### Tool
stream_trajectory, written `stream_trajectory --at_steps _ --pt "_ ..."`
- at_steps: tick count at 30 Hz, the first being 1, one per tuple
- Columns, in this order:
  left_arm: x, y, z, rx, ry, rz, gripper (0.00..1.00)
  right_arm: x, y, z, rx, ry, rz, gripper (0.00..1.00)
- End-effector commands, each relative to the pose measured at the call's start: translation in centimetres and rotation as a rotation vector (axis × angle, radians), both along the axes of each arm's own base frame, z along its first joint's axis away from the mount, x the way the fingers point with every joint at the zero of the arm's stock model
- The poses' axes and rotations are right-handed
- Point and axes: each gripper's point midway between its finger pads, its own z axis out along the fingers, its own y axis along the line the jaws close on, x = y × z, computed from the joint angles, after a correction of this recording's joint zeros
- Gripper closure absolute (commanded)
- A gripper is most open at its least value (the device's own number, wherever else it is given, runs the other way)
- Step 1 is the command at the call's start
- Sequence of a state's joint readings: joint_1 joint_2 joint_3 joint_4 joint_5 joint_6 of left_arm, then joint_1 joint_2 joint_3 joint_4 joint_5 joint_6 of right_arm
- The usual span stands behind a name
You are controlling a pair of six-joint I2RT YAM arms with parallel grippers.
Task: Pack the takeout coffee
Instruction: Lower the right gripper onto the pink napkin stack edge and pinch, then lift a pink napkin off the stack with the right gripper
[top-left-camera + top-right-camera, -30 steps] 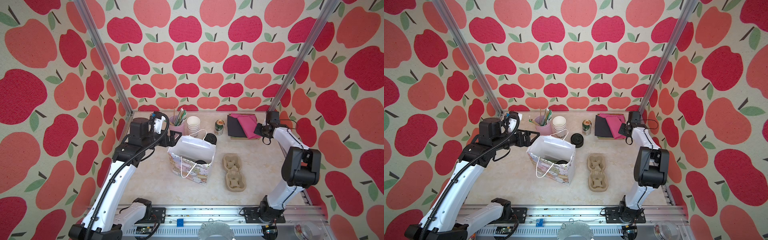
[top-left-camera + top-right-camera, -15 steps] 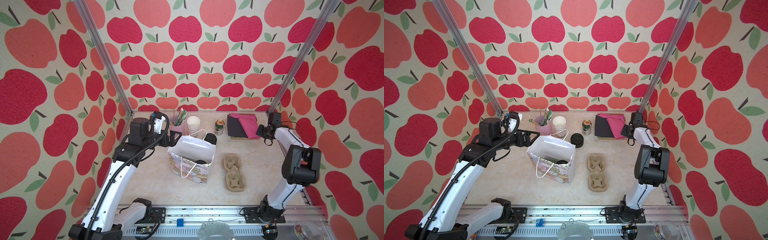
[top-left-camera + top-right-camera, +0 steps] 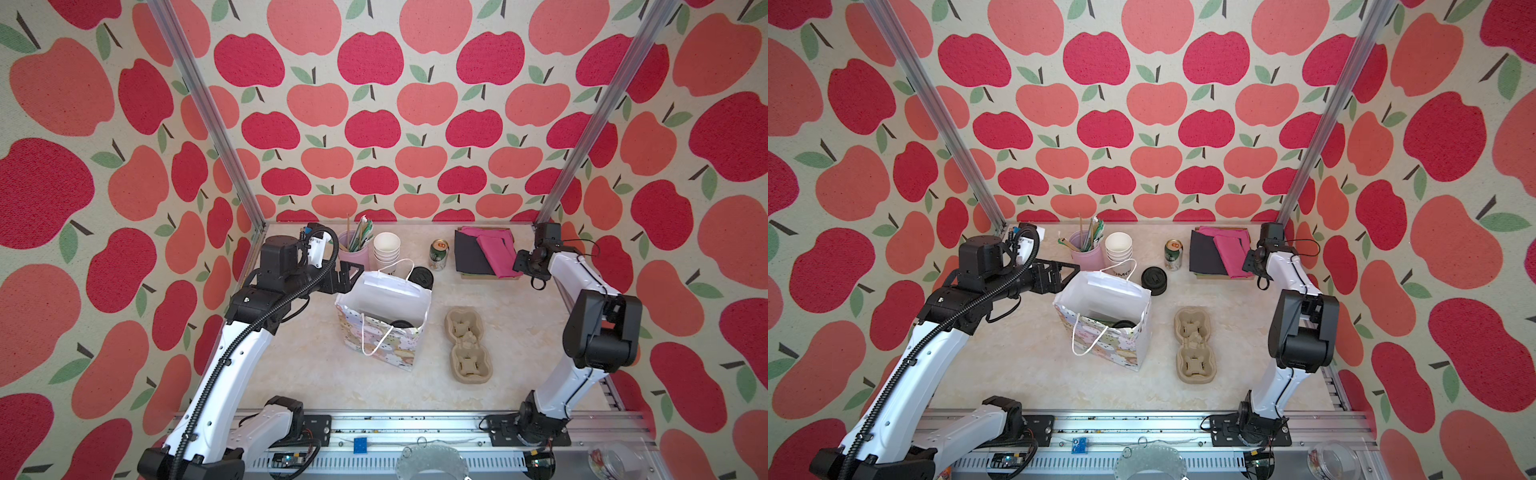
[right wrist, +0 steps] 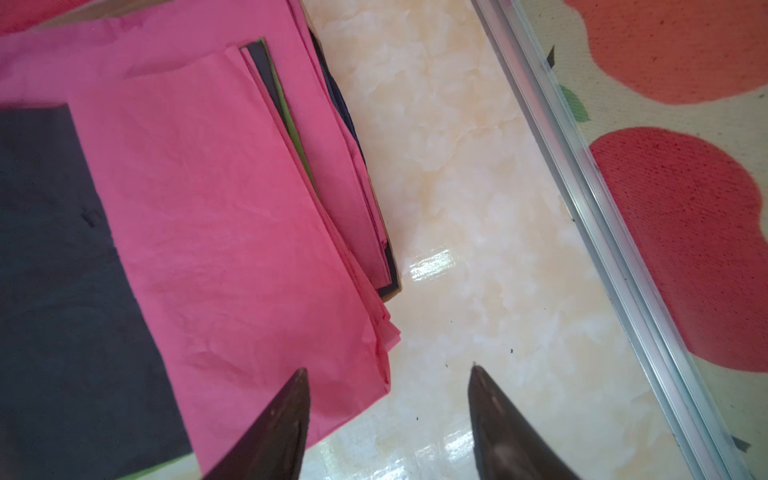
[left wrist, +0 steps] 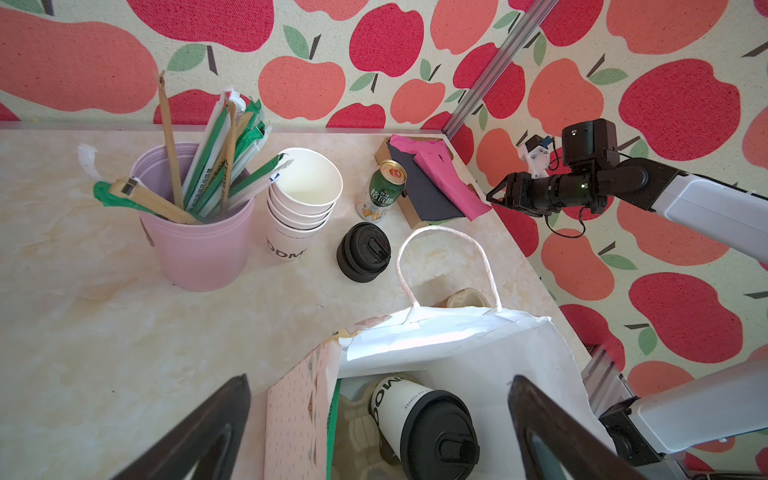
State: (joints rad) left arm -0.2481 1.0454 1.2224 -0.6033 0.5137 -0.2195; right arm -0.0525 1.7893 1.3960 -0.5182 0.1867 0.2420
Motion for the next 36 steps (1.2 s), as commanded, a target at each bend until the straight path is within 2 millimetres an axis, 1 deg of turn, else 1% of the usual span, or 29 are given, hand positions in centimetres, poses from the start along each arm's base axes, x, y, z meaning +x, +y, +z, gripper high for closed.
stream_trajectory --at_steps 1,4,8,11,15,20,22,24,36 --pt "0.2 0.0 1.0 -0.017 -0.040 0.002 0.01 1.0 1.7 3.5 -0.135 -0.030 0.094 0.30" --pt "0.3 0.1 1.2 -0.018 -0.047 0.008 0.01 2.1 4.0 3.5 -0.233 0.010 0.192 0.23" --pt "0.2 0.2 1.1 -0.013 -0.044 0.010 0.01 3.8 6.5 3.1 -0.436 0.070 0.296 0.15" --pt "0.2 0.3 1.0 -0.011 -0.044 0.014 0.01 5.0 7.9 2.4 -0.590 0.119 0.358 0.14" --pt "0.2 0.3 1.0 -0.004 -0.047 0.016 0.01 6.3 9.1 0.9 -0.727 0.175 0.415 0.14" --pt "0.1 0.5 0.9 0.008 -0.051 0.021 0.01 7.0 9.3 -1.5 -0.799 0.238 0.447 0.21" --pt "0.1 0.6 0.8 0.013 -0.050 0.021 0.01 7.3 9.2 -2.2 -0.814 0.250 0.451 0.26" --pt "0.2 0.7 0.6 0.016 -0.048 0.025 0.01 7.5 9.1 -2.8 -0.832 0.262 0.458 0.34" --pt "0.4 0.7 0.1 0.017 -0.039 0.030 0.01 7.8 8.9 -4.3 -0.879 0.293 0.480 0.60"
